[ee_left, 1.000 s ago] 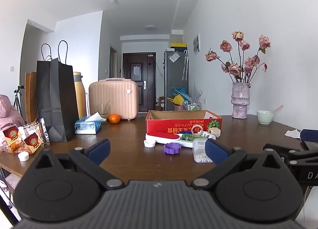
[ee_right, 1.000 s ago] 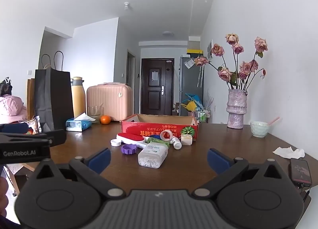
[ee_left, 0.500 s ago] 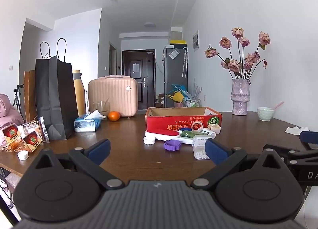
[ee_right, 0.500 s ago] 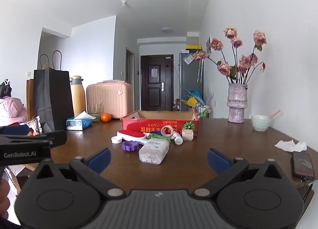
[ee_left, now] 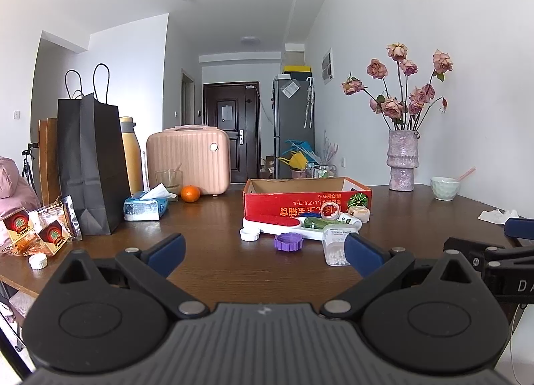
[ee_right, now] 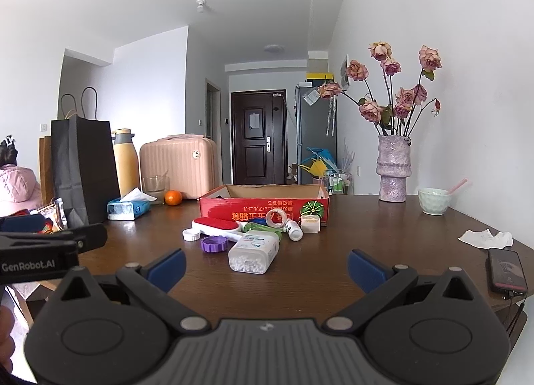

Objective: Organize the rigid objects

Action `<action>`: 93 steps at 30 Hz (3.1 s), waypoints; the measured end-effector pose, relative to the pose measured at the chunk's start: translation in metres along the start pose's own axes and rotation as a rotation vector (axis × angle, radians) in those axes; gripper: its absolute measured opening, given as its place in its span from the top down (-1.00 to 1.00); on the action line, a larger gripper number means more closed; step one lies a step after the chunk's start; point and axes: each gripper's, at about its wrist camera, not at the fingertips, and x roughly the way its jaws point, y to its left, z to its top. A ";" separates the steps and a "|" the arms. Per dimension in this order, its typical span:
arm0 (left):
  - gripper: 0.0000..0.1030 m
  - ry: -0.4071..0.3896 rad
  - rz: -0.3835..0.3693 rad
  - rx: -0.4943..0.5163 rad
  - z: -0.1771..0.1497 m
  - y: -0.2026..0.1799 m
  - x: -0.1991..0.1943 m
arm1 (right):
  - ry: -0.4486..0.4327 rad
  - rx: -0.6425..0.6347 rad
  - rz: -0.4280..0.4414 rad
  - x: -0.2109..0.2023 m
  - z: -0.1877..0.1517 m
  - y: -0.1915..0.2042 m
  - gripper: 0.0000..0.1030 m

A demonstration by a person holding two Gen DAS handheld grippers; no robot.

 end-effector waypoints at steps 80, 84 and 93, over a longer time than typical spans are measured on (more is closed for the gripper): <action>-1.00 0.108 0.040 0.031 -0.018 0.010 0.044 | 0.108 -0.021 0.125 0.050 -0.029 0.001 -0.65; -1.00 0.138 0.067 0.047 -0.024 0.013 0.066 | 0.134 -0.030 0.059 0.072 -0.031 -0.001 -0.65; -1.00 0.221 0.042 0.011 -0.027 0.025 0.116 | 0.157 -0.024 0.032 0.128 -0.013 -0.002 -0.67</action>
